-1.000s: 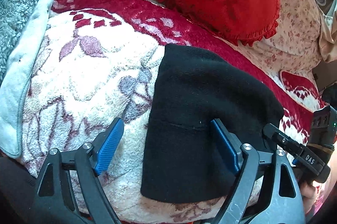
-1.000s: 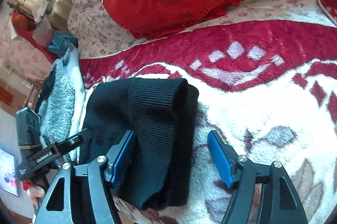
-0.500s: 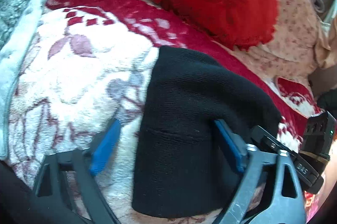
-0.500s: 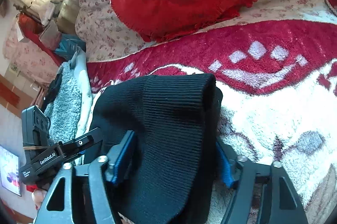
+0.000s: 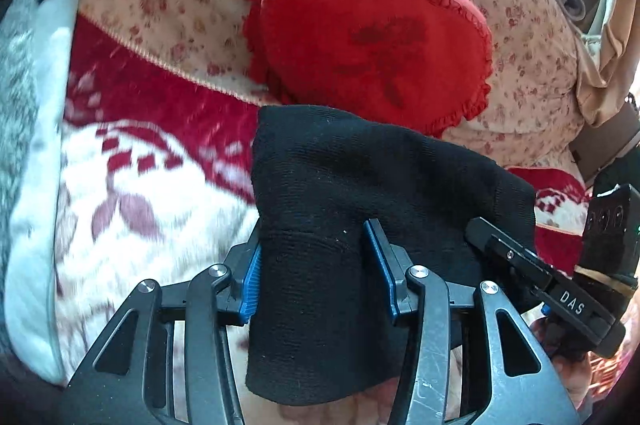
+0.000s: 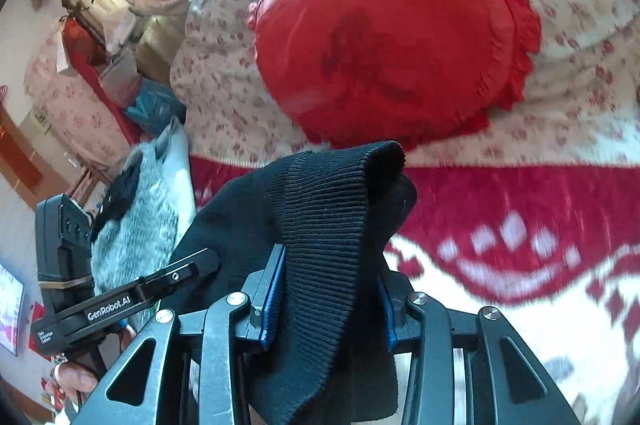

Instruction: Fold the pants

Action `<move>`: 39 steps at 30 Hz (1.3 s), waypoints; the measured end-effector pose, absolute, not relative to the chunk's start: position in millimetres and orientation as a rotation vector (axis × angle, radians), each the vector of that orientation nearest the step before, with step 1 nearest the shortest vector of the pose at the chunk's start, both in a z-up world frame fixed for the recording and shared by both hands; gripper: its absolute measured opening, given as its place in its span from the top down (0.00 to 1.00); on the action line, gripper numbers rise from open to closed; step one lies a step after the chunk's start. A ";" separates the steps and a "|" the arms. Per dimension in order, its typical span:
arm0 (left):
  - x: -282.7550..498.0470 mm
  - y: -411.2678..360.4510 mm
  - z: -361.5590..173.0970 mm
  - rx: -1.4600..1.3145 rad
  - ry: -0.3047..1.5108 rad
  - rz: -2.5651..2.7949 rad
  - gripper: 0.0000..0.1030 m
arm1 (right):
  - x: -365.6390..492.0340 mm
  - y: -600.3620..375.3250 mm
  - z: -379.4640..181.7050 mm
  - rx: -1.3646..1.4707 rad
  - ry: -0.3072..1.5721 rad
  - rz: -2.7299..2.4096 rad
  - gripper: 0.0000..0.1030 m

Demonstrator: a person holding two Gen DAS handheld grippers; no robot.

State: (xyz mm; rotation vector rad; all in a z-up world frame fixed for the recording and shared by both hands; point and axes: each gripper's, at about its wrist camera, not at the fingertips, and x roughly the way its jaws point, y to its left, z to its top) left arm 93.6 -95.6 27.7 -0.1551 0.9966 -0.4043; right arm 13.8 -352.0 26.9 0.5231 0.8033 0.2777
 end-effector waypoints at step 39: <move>50.0 -97.9 12.5 0.056 0.938 -0.188 0.34 | -6.0 -307.1 40.6 0.176 0.841 0.148 0.68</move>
